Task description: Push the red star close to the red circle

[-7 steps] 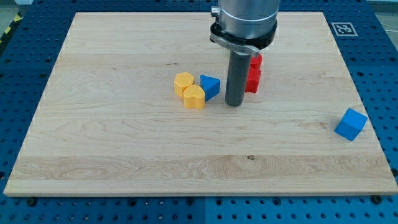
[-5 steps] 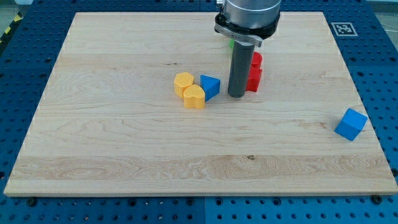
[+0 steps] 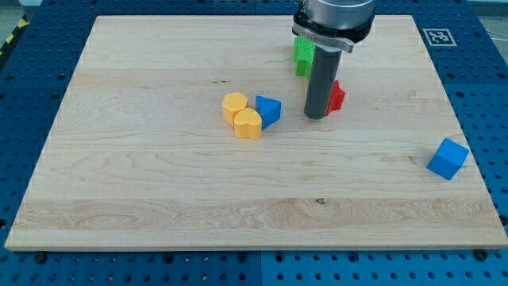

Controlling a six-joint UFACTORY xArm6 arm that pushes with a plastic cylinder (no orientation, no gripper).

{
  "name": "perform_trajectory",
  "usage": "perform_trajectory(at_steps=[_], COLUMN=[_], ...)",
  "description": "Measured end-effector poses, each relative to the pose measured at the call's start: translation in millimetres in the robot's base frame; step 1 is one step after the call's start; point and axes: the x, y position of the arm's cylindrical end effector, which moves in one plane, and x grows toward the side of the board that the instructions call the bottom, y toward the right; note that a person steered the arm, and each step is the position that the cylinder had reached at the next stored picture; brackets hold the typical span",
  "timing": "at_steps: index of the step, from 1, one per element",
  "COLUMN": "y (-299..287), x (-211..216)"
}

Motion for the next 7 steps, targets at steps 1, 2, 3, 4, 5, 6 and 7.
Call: perform_trajectory(at_steps=[1, 2, 3, 4, 5, 6, 7], y=[0.0, 4.3, 34.7, 85.5, 112.2, 103.9, 79.0], x=[0.0, 7.7, 37.0, 38.1, -1.2, -40.4, -48.9])
